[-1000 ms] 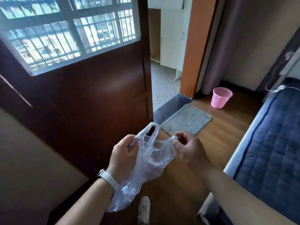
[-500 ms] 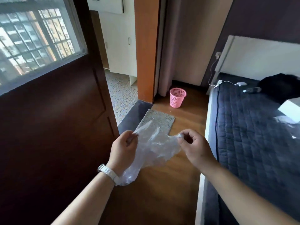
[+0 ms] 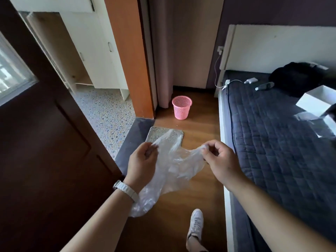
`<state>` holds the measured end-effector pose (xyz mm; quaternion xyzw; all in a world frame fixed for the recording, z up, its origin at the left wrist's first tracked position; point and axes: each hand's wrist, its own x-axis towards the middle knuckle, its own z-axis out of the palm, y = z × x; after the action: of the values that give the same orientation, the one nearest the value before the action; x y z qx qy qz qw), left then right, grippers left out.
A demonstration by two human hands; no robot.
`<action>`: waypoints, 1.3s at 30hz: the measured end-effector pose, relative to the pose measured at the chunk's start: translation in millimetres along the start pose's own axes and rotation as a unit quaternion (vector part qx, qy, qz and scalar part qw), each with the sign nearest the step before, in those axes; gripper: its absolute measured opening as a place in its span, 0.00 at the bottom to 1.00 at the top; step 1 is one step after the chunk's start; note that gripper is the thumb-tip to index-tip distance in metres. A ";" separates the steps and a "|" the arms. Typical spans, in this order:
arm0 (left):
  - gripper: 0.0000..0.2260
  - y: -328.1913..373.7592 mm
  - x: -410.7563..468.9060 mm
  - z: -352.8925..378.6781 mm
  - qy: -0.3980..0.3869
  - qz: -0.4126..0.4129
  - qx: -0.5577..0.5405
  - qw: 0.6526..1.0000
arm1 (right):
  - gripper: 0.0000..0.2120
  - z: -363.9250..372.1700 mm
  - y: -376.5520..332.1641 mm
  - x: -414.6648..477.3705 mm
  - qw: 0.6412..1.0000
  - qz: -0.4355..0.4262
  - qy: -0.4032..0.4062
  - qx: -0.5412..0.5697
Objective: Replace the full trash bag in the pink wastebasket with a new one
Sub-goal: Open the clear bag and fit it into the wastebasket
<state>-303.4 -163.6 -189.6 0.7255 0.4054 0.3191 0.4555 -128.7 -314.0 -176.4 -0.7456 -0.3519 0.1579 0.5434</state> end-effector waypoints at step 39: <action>0.05 53.3 595.4 322.3 -0.178 0.084 -0.026 0.980 | 0.03 -71.6 98.3 589.4 0.990 0.057 0.072 -0.108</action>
<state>259.2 216.4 -207.7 0.7902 0.2466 0.2327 0.5106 364.4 30.4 -154.6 -0.8280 -0.2836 0.0954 0.4742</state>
